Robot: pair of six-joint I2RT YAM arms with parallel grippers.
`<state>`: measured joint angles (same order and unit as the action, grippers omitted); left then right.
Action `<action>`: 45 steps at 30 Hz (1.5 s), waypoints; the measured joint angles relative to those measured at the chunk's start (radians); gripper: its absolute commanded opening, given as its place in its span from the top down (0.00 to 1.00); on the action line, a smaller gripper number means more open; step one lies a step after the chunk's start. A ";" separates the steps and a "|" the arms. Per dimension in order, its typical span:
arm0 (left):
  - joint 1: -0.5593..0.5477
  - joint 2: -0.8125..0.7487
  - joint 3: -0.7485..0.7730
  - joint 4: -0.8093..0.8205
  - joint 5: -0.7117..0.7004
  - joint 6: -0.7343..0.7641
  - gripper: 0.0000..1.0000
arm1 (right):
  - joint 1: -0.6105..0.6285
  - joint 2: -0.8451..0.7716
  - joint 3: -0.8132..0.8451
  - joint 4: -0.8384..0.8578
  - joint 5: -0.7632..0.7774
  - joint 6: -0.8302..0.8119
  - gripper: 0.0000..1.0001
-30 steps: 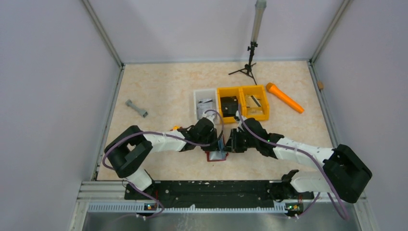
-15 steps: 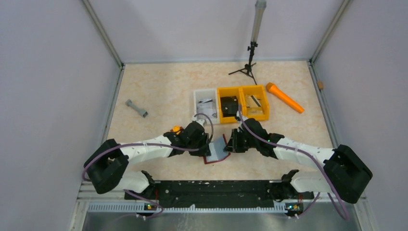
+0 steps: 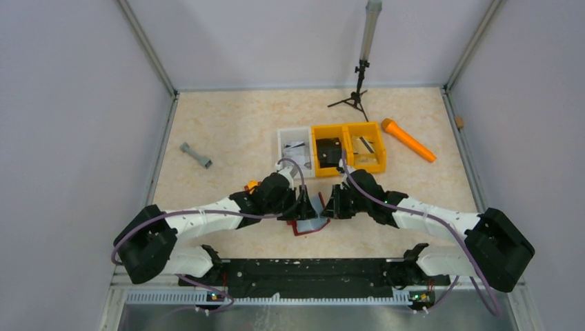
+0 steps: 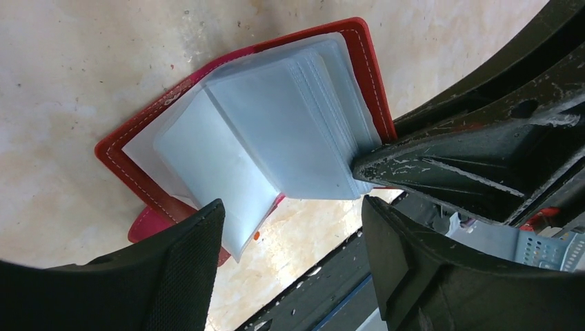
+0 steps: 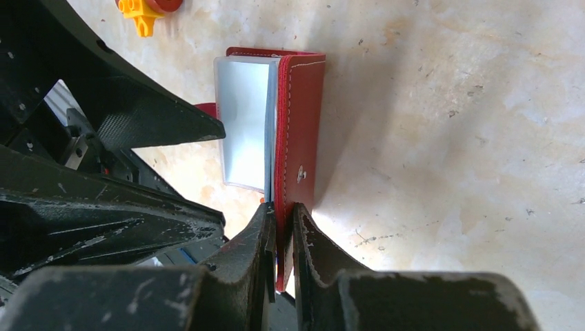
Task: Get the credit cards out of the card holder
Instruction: Remove the credit card from the card holder.
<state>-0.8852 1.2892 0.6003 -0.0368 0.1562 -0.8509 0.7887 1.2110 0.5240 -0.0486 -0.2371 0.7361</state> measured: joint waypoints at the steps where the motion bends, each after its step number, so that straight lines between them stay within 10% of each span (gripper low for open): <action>1: 0.000 0.005 0.000 0.006 0.001 -0.004 0.24 | 0.000 0.000 0.000 0.000 0.000 0.000 1.00; 30: 0.059 0.150 -0.009 0.126 0.039 -0.035 0.26 | 0.000 -0.013 0.000 -0.013 -0.018 -0.015 1.00; 45: 0.056 0.229 0.177 -0.191 -0.054 0.122 0.36 | 0.008 -0.024 0.002 -0.036 0.002 -0.039 1.00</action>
<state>-0.8288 1.5177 0.7773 -0.2276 0.1024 -0.7284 0.7963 1.1873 0.5255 -0.0845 -0.2356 0.6975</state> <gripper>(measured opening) 0.651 0.110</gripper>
